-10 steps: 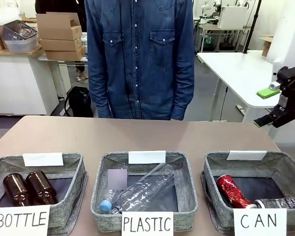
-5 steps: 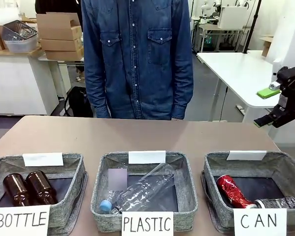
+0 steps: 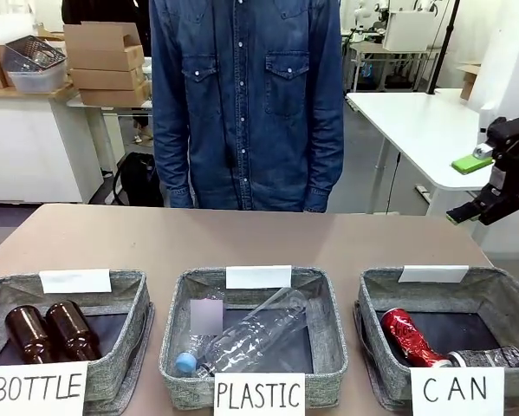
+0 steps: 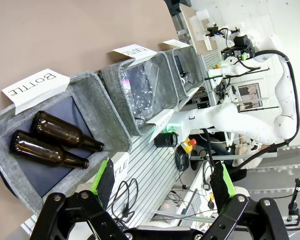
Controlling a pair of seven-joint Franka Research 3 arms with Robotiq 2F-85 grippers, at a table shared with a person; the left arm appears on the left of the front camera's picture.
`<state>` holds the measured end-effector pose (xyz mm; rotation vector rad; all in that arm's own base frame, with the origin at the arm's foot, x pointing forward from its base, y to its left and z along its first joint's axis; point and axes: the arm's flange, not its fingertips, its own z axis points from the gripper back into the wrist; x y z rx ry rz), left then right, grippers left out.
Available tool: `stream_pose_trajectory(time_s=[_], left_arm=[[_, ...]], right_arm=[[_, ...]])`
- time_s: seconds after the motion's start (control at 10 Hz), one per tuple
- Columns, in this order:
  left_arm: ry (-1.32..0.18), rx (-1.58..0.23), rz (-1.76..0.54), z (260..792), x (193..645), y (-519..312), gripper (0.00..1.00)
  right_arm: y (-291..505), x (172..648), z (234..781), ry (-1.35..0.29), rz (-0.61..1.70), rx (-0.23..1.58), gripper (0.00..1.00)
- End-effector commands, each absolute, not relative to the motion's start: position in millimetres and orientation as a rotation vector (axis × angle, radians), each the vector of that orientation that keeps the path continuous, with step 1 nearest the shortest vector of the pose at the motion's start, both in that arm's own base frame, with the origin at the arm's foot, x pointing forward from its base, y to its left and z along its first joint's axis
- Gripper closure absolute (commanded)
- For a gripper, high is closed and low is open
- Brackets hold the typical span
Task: Sort the can waste into the basket.
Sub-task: Pick up the can waste from the table and place it in the right Fabric basket.
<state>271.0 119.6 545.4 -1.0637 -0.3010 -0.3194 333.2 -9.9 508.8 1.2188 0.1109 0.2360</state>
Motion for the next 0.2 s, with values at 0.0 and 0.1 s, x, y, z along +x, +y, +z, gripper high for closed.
stream_pose_trajectory(time_s=[0.0, 0.1], left_arm=[[-0.305, -1.067, -0.338, 545.4, 268.8, 119.5, 0.00], [-0.305, -1.067, -0.338, 545.4, 268.8, 119.5, 0.00]], right_arm=[[-13.1, 333.0, 509.7, 0.108, 0.260, 1.214, 0.00], [-13.1, 333.0, 509.7, 0.108, 0.260, 1.214, 0.00]])
